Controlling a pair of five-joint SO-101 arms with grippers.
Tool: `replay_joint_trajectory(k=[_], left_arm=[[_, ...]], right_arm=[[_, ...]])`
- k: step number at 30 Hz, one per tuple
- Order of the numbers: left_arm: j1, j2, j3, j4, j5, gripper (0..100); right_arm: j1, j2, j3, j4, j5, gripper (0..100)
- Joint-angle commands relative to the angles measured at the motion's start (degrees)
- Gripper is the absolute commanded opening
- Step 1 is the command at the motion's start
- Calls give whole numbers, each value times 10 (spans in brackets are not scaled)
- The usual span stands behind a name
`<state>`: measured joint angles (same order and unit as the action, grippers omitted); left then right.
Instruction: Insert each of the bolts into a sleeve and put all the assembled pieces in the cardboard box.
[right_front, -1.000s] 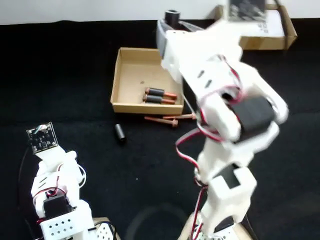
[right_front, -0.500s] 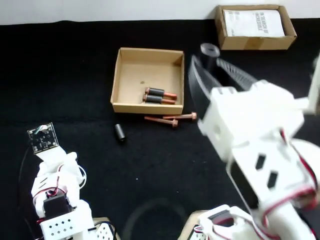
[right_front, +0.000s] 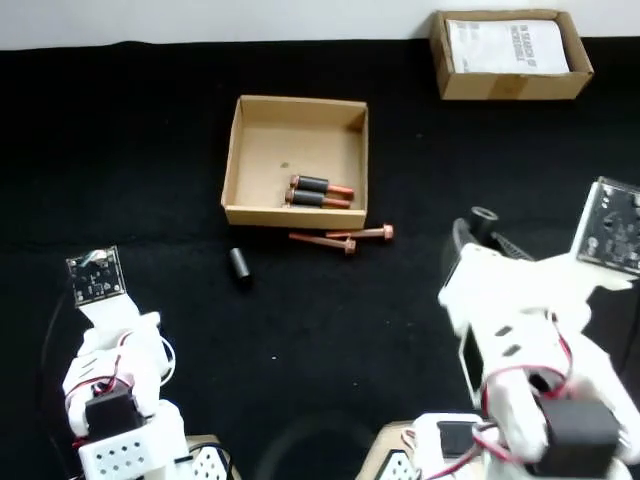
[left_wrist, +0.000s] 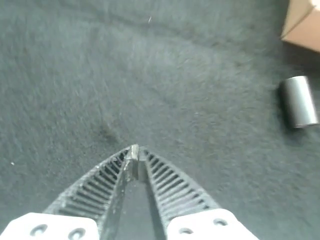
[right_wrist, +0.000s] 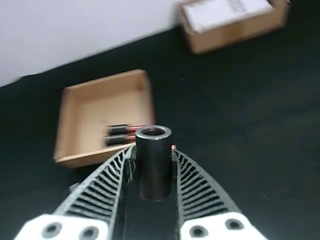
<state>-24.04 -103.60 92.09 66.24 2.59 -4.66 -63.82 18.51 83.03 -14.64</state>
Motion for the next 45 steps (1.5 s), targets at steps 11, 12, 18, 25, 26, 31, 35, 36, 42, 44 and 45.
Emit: replay_joint_trajectory(k=[11,12,18,25,26,31,35,36,42,44,45], left_arm=[[118,139,-239,35,0,146],[128,184,-264,44,0,146],[258,479,-467,162,-3,146],[413,749,-681,251,-6,149],[423,782,-705,251,-10,150],[444,936,-830,251,-178,151],[444,1037,-900,253,-274,151],[444,1060,-915,253,-295,151],[458,1180,-1023,285,-451,162],[467,1224,-1069,330,-534,204],[471,1246,-1091,343,-568,228]], right_arm=[[218,-258,556,-455,88,6],[226,-273,573,-462,91,6],[279,-354,632,-467,98,6],[371,-413,676,-467,99,6],[389,-412,678,-467,99,6],[464,-410,691,-472,99,6],[510,-410,729,-549,98,6],[522,-410,740,-573,98,6],[575,-410,796,-677,99,6],[588,-410,802,-690,99,6],[592,-410,803,-693,99,6]])
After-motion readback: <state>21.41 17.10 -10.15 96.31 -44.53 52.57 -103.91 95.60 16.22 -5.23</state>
